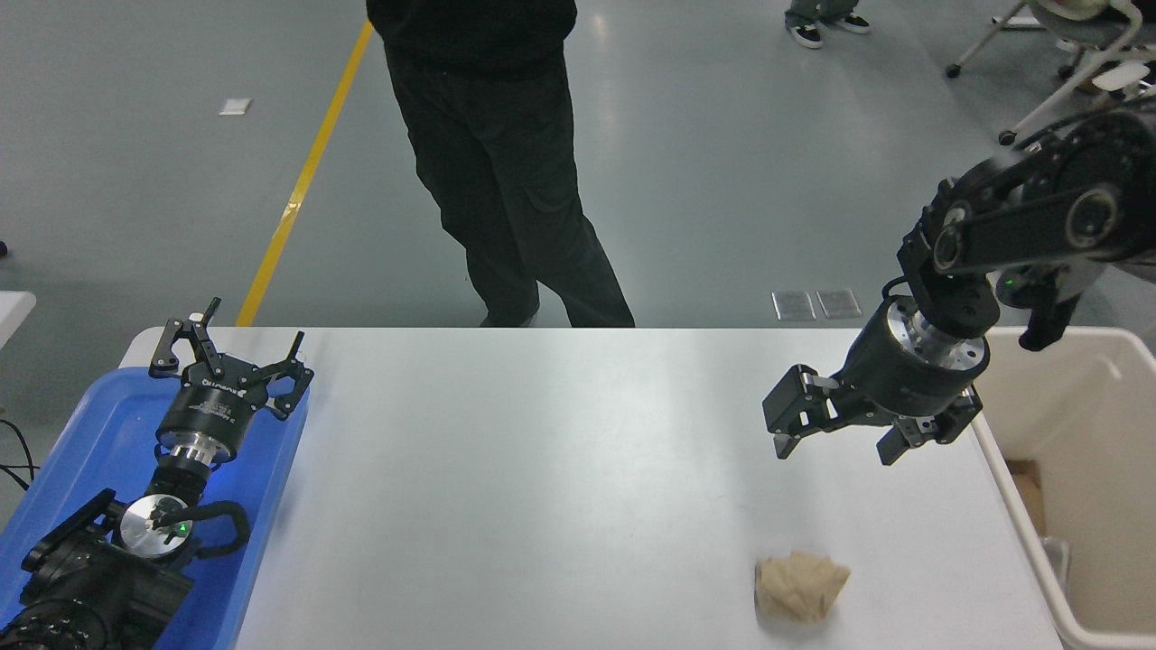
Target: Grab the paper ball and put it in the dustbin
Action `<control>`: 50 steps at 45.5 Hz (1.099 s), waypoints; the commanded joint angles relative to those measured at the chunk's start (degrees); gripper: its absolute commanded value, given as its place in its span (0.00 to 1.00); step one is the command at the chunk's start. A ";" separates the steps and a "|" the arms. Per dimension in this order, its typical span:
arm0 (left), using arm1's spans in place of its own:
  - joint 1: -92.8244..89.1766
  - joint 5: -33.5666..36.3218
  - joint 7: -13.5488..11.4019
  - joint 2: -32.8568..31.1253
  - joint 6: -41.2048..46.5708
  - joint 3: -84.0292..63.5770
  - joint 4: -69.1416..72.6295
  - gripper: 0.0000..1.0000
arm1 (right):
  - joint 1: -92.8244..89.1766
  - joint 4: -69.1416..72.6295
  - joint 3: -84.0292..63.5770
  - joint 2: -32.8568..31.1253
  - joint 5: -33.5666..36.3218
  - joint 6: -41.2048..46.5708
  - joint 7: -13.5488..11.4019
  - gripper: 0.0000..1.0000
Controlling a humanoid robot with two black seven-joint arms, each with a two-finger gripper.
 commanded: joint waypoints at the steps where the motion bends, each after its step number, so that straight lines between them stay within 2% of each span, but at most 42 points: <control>1: -0.03 0.00 0.00 0.00 0.00 0.09 0.00 0.99 | -14.04 -3.99 0.13 3.08 -2.71 -10.69 -0.09 0.99; 5: -0.03 0.00 0.00 0.00 0.00 0.00 0.00 0.99 | -17.99 -6.27 0.48 4.40 -3.42 -10.95 -0.09 0.98; 12: -0.03 0.00 0.09 0.00 0.00 0.09 0.00 0.99 | -23.62 -9.70 1.01 5.28 -2.19 -14.28 -0.18 0.85; 21: -0.03 0.00 0.09 0.00 0.00 0.09 0.00 0.99 | -26.79 -9.71 1.45 5.54 -0.17 -15.70 -0.18 0.89; 27: -0.03 0.00 0.09 0.00 0.00 0.09 0.00 0.99 | -28.28 -10.50 1.89 5.63 -0.08 -16.66 -0.18 0.86; 50: -0.03 0.00 0.00 0.00 0.00 0.09 0.00 0.99 | -30.83 -13.05 1.98 6.33 -0.17 -16.93 -0.09 0.88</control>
